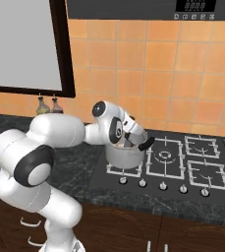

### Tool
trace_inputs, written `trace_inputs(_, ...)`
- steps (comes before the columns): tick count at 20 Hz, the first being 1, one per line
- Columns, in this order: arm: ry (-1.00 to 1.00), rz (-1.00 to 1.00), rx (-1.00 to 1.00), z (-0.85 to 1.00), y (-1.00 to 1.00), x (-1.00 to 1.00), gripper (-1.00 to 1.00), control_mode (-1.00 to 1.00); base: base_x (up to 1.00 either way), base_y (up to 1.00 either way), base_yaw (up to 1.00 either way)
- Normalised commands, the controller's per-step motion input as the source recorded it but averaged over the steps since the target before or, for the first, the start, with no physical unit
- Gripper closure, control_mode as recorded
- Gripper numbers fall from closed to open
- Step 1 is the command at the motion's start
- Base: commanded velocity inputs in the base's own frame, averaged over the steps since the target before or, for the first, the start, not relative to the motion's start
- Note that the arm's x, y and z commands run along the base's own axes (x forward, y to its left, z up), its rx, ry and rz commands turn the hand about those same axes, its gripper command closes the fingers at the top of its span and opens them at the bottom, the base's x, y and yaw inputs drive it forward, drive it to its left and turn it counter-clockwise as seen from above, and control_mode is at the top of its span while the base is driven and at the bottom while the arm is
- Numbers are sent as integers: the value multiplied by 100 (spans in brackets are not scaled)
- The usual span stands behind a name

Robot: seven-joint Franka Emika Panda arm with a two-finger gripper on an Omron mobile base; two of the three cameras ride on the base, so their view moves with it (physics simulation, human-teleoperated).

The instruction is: Put the mushroom and squash in the pot. Retrieve the spatula and lightly stir the vegetables in the pot.

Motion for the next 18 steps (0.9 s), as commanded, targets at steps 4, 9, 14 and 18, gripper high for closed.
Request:
trace_inputs(4,-26,-5,-21,0,0,0,100,-100,0,0,0)
trace_inputs(9,-5,0,-2,9,6,0,100,-100,0,0,0)
trace_inputs(14,-6,-1,0,74,26,-7,100,-100,0,0,0)
trace_inputs(18,1,-11,0,83,-7,1,100,-100,0,0,0)
